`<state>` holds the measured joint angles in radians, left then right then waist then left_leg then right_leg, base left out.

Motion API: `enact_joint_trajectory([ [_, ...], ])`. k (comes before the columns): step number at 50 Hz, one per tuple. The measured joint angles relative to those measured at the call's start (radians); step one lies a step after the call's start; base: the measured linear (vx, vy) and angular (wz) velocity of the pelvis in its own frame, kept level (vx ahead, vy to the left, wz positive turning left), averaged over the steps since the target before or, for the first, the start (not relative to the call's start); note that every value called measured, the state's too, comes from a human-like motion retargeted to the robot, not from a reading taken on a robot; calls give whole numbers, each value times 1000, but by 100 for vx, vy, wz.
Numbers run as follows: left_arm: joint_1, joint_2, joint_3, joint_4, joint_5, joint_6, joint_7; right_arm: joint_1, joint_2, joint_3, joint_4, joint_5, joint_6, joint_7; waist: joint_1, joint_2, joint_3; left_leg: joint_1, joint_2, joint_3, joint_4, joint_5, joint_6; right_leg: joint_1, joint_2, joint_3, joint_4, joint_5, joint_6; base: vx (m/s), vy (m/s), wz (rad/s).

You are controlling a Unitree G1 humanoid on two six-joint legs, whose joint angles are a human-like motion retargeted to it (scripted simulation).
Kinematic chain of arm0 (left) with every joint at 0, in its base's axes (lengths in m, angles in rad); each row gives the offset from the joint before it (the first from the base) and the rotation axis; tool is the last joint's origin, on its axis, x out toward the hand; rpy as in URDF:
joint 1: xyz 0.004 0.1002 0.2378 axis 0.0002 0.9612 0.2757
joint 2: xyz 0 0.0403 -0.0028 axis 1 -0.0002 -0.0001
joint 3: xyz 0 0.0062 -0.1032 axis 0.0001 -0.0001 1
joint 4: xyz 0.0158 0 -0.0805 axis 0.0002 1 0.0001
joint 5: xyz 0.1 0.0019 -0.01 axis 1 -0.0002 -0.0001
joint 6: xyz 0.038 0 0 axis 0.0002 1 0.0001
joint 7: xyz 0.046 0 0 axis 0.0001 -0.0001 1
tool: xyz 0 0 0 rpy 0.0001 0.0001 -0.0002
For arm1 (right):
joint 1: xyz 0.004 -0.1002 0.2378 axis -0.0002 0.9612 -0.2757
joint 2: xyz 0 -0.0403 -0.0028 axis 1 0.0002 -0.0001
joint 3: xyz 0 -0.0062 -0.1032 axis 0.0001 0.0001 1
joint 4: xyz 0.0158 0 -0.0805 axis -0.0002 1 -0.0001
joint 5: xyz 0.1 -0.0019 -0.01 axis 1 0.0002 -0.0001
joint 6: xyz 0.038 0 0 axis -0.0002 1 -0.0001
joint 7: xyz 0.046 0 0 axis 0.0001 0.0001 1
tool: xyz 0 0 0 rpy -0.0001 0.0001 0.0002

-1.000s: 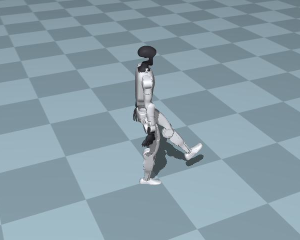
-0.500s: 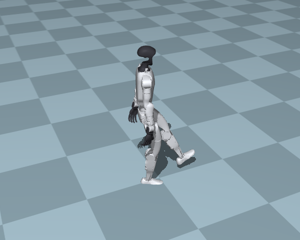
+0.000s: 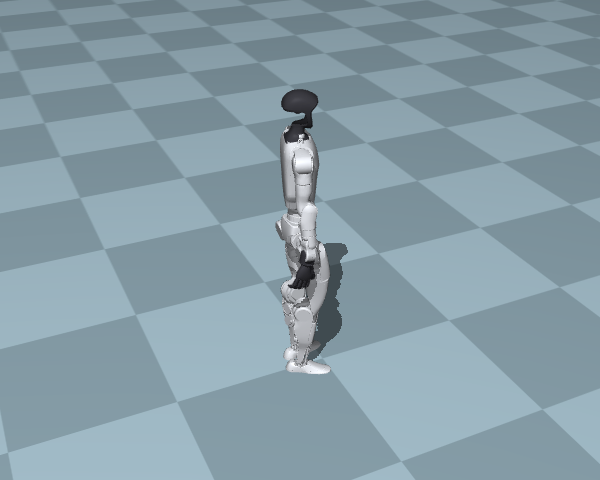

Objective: In place motions

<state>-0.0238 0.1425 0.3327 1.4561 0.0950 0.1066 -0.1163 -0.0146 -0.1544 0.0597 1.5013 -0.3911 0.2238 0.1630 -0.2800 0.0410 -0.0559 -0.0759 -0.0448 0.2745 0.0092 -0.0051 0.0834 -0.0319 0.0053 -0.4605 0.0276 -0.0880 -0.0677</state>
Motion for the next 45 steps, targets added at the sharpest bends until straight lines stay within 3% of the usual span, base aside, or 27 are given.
enact_joint_trajectory([
  [9, 35, -10, 34, 130, 32, 14, 3, -32, 63, 105, -192, -5, -73, 59, -21, 2, -5, 4, 1, 18, -9, -4, 7, -7, -1, 16, 2, 6, 10, 1, 1, -6],
  [16, 97, -15, 58, 152, 46, 22, -7, -36, 58, 139, -192, -36, -87, 66, -8, -12, -5, 20, -5, 25, -2, -19, 14, 3, -5, 29, 0, 7, 18, 6, 4, -9],
  [28, 178, -22, 85, 116, 27, 21, -31, -9, -4, 60, 47, -15, -13, 16, 19, -18, -18, 49, -20, 18, 11, -49, 42, 27, -13, 43, 20, -10, 36, 9, 8, -6],
  [35, 165, -4, 73, 117, 48, 19, -20, 48, -24, -6, 50, 1, -4, 8, 9, -1, -28, 45, -7, -28, 39, -71, 55, 12, -15, 23, 125, -56, 58, 9, 10, 15],
  [40, 140, 12, 79, 128, 33, 22, -16, 60, -17, -8, 6, -12, -25, 16, -30, 24, 8, 61, 37, -56, 45, -70, 59, -76, -9, 26, 336, -39, 46, 2, 8, 13],
  [45, 98, 30, 68, 146, 49, 32, 8, 56, -4, 0, -16, -18, -32, 21, -50, 8, 40, 95, 43, -42, 45, -70, 62, -151, -26, 8, 259, -46, 12, 0, 1, -2],
])
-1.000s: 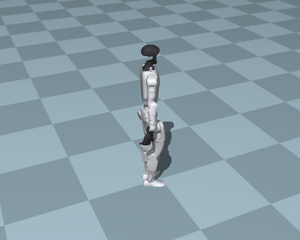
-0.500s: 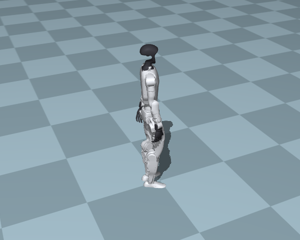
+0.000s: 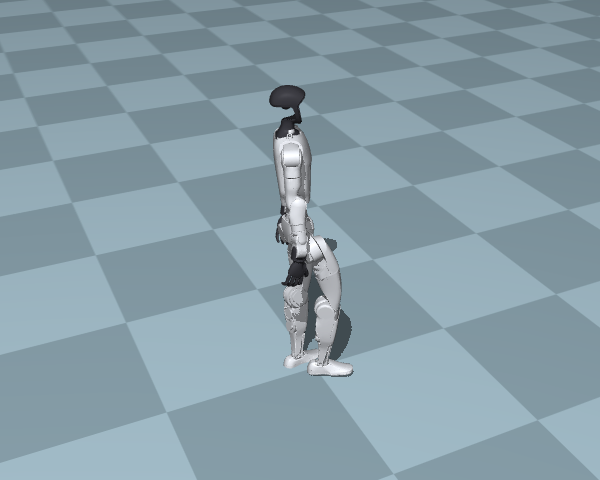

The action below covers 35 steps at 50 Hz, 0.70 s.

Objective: In place motions

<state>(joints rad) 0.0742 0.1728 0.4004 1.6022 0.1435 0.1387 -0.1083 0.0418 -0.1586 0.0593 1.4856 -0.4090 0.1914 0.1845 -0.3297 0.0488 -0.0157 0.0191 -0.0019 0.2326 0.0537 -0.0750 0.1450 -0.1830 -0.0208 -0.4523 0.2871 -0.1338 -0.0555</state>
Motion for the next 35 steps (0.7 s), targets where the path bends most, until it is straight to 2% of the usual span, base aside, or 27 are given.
enact_joint_trajectory([
  [5, -31, 10, -21, -23, -9, -6, -11, -4, 11, 8, -13, -17, -10, 2, -47, -27, 42, 37, -3, -22, 2, 0, 2, -127, -16, 54, -141, -21, -18, -1, 2, 29],
  [8, -54, 12, -28, -24, -8, -8, -7, -8, 10, 14, -14, -25, -12, 3, -45, -29, 59, 47, 5, -19, 2, -2, 5, -222, -36, 13, -186, -36, -42, -1, 1, -6],
  [11, -79, 11, -49, -21, -15, -11, -7, -12, 7, 8, -22, -30, -12, 3, -48, -20, 88, 49, 19, -32, 8, -5, 13, -321, -60, -33, -187, -45, -76, -5, 2, 4],
  [15, -112, 4, -77, -4, -17, -9, -7, -15, 0, 3, -27, -22, -14, -6, -77, -8, 129, 53, 36, -56, 21, -8, 19, -447, -80, 18, -189, -39, -117, -6, 4, 15],
  [22, -90, -24, -86, -16, -5, -20, -15, -9, -2, -4, -14, -8, -4, 0, -116, 17, 139, 25, 70, -41, 31, -4, 3, -605, -107, 35, -173, -51, -161, 0, 0, 0],
  [28, -77, -22, -98, 19, 16, -14, -11, 5, 1, 5, -14, -17, -8, 6, -121, 7, 149, 27, 67, -34, 38, -6, 5, -583, -107, 49, -175, -49, -157, 0, 0, 0],
  [35, -52, -18, -77, 16, 23, -9, -13, 13, -4, 10, -13, -29, -11, 11, -83, -30, 144, 49, 30, 8, 21, 0, 5, -378, -81, 72, -168, -30, -116, 2, -1, -3],
])
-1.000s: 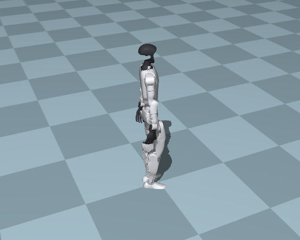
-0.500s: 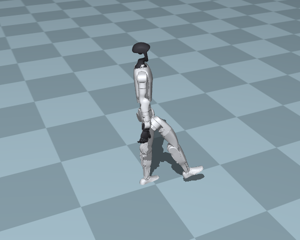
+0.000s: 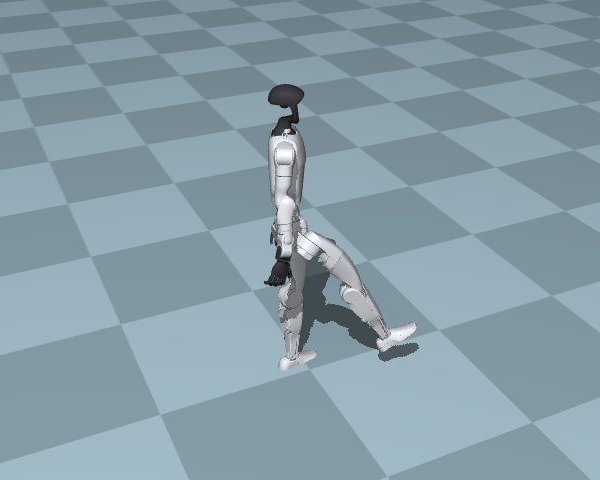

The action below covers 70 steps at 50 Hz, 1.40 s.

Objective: In place motions

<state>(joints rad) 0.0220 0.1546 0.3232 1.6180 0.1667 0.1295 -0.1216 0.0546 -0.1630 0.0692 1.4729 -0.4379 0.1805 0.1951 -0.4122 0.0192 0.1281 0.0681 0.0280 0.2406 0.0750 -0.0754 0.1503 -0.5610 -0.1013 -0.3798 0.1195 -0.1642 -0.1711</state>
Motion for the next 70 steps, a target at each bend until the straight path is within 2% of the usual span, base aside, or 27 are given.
enact_joint_trajectory([
  [10, 34, 10, 54, -18, -4, 3, -6, -31, -7, 8, -21, 24, 2, -14, 76, -12, -82, -62, -40, 40, -14, 7, -2, 416, 90, 71, 185, 103, 139, 1, -3, -18],
  [11, 42, 5, 55, -20, -6, 2, -3, -27, -6, 12, -28, 25, -1, -18, 84, -8, -98, -73, -45, 39, -19, 10, -1, 469, 104, 66, 167, 107, 169, 1, -6, -23],
  [12, 47, 1, 57, -21, -7, 1, -2, -25, -6, 15, -35, 26, -3, -21, 94, -6, -113, -84, -50, 41, -21, 13, 0, 518, 114, 51, 148, 92, 190, 1, -5, -36],
  [15, 36, 6, 60, -13, -8, 11, -8, -40, -9, 20, -48, 33, -5, -13, 153, -29, -136, -98, -82, 72, -9, 1, 1, 640, 100, -73, 73, -50, 206, 3, -1, -53],
  [17, 28, 0, 65, -7, -9, 15, -4, -50, -7, 18, -53, 30, -3, -6, 199, -43, -144, -89, -99, 92, -18, 0, -5, 659, 77, -77, -16, -20, 190, 1, -5, -72],
  [19, 15, -11, 78, -5, -18, 13, 3, -70, -2, 16, -61, 23, 1, 1, 240, -41, -155, -101, -101, 107, -29, 3, -10, 646, 69, -36, -46, 7, 202, -11, -2, -61],
  [25, 10, -47, 73, -34, -85, -10, -29, -123, 16, 62, -156, 29, -13, 18, 205, -10, -139, -127, -84, 111, -57, 31, -19, 586, 87, -4, -24, 12, 183, -11, -4, -18],
  [30, -17, -32, 40, -32, -5, 18, -17, -101, 34, 72, -220, 62, -44, 20, 172, 4, -147, -139, -79, 100, -75, 53, -23, 576, 95, -23, -18, 1, 176, -8, -6, 17],
  [35, -17, -36, 21, -68, -5, 9, -36, -66, 29, 51, -166, 49, -43, 20, 190, 3, -171, -147, -90, 81, -81, 66, -25, 587, 94, -43, -48, 4, 170, 0, -4, 28],
  [43, -16, -47, 39, -54, -37, 6, -30, -47, -5, 25, 27, -4, 18, 4, 203, 23, -188, -149, -96, 66, -81, 73, -30, 601, 100, -61, -76, 9, 161, 2, 2, 14],
  [53, 28, -28, 39, 21, -6, 14, -14, 23, -15, -14, 53, -9, 23, -5, 200, 46, -222, -142, -82, 53, -78, 70, -43, 604, 117, -52, -66, -7, 146, 1, 1, 2],
  [60, 43, -18, 31, 32, -8, 19, -10, 27, 4, -12, 44, -13, 14, -1, 116, 54, -238, -150, -74, -24, -66, 77, -54, 594, 123, -125, -62, -5, 137, -4, -9, 57],
  [67, 69, -12, 35, -34, -10, 13, -15, -2, 17, 32, 46, -47, 10, 1, 135, 37, -235, -176, -31, 0, 53, 52, -65, 595, 141, -68, -25, -32, 117, -11, -12, -19],
  [70, 64, -19, 39, -69, -34, 10, -19, -27, 15, 61, 36, -34, 4, 4, 140, 21, -213, -246, -15, 1, 226, 144, -48, 594, 123, -47, 9, -50, 124, -18, -6, -21],
])
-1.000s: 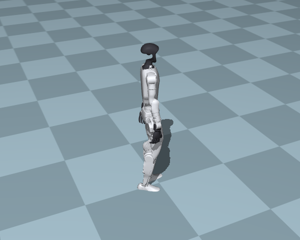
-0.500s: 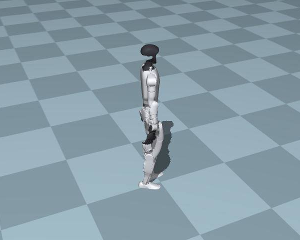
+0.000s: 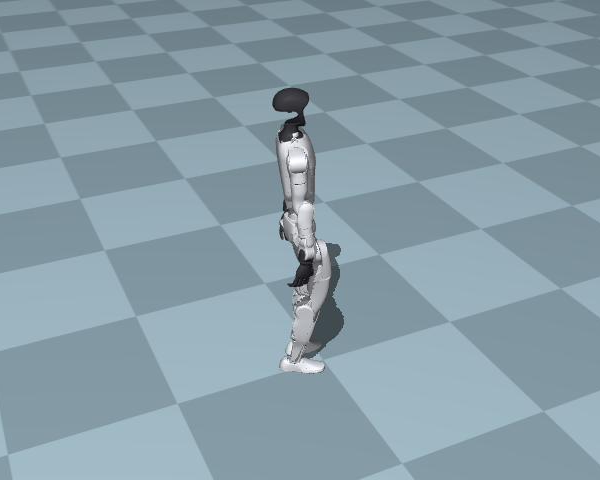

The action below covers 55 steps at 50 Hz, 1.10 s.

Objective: In place motions

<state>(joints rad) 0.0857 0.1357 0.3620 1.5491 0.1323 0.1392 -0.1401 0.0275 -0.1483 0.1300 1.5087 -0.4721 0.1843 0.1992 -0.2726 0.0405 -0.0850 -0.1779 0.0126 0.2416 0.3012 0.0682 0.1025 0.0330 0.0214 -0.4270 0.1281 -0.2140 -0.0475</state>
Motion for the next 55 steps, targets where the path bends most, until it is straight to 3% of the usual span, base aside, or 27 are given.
enact_joint_trajectory([
  [4, 0, -14, 4, -50, -17, -8, -11, -22, -14, 47, -13, -20, -8, 1, 39, -19, 54, -124, 17, 100, 32, -38, 0, 26, -16, 10, 24, 5, -5, -18, 1, -25],
  [10, -11, -34, -5, -72, -28, -22, -11, -70, -50, 77, -10, -55, -8, 0, 152, -22, 170, -498, -62, 21, -170, -123, 2, 88, -14, 35, 22, 37, -25, -21, 5, -45],
  [16, 4, -44, 9, -25, -15, -18, -20, -132, -44, 78, -11, -43, 15, -16, 307, -94, 299, -819, -33, -30, -220, -125, 93, 98, -70, 164, 90, 47, -73, -17, 4, -120],
  [21, 70, -24, 12, 21, 2, -7, -36, -116, -4, 84, -76, 30, -18, 3, 359, -167, 371, -867, -5, -70, -299, -71, 107, 96, -125, 259, 183, 17, -104, 3, -1, -91],
  [25, 84, -6, 10, 43, 17, 7, -34, -106, 16, 88, -118, 54, -45, 31, 346, -167, 406, -765, -13, -82, -340, -32, 91, 116, -106, 286, 190, 10, -109, -7, -4, -10],
  [32, 103, -7, 45, 31, -8, 4, -27, -41, 0, 62, -80, 3, -43, 18, 227, -86, 293, -480, -2, -20, -199, -25, 43, 100, -9, 226, 96, 33, -89, 1, 0, 67],
  [39, 93, 16, 62, 65, 12, 3, 74, 40, -39, -18, 95, -29, 14, -27, 68, -32, 64, -142, -36, -101, 67, 46, 14, 0, 5, 120, 42, 26, -55, 15, 4, 102],
  [40, 94, 18, 63, 65, 11, 2, 86, 51, -46, -30, 122, -26, 27, -33, 59, -24, 30, -74, -34, -85, 60, 54, 23, -12, 6, 111, 32, 27, -50, 25, 4, 46],
  [42, 93, 21, 66, 63, -5, -5, 106, 64, -56, -51, 163, -20, 52, -38, 40, 5, -28, 59, -16, -16, -40, -89, -20, -35, 27, 96, 15, 26, -41, 23, 4, 44],
  [43, 90, 21, 67, 64, -16, -9, 114, 67, -61, -62, 179, -19, 64, -42, 20, 23, -52, 113, 1, 74, -102, -193, -12, -45, 39, 83, 6, 25, -37, 21, 3, 58],
  [45, 76, 15, 77, 76, -37, -14, 121, 69, -72, -75, 191, -17, 86, -53, -27, 64, -90, 148, 1, 129, -264, -129, 2, -51, 66, 63, -15, 25, -29, 19, 5, 89],
  [47, 35, 16, 95, 99, -43, -2, 105, 54, -70, -70, 190, 5, 96, -65, -139, 83, -141, 118, -33, -30, -334, -76, -28, -79, 31, -19, -35, 26, -10, 1, 12, 133],
  [48, 7, 18, 111, 105, -38, 7, 101, 42, -65, -71, 187, 21, 91, -75, -144, 90, -152, 108, -21, 42, -331, -85, -38, -98, 30, -17, -38, 29, -9, -12, 11, 37],
  [50, -45, 19, 100, 93, -34, 14, 105, 36, -58, -95, 159, 59, 63, -86, -145, 98, -146, 84, -27, 36, -319, -88, -18, -105, 26, -19, -43, 36, -2, -7, 14, 1],
  [52, -103, 27, 48, 61, -32, 11, 101, 35, -50, -105, 119, 116, 38, -55, -105, 74, -109, 83, -51, -56, -310, -77, 2, -83, 16, -22, -47, 49, 1, 7, 16, -26],
  [55, -153, 31, -4, -11, -8, 3, 87, 16, -26, -98, 63, 153, 49, -20, -20, 36, -67, 124, -56, 4, -311, -86, 8, -61, 4, -4, -41, 61, -2, -2, 12, -67],
])
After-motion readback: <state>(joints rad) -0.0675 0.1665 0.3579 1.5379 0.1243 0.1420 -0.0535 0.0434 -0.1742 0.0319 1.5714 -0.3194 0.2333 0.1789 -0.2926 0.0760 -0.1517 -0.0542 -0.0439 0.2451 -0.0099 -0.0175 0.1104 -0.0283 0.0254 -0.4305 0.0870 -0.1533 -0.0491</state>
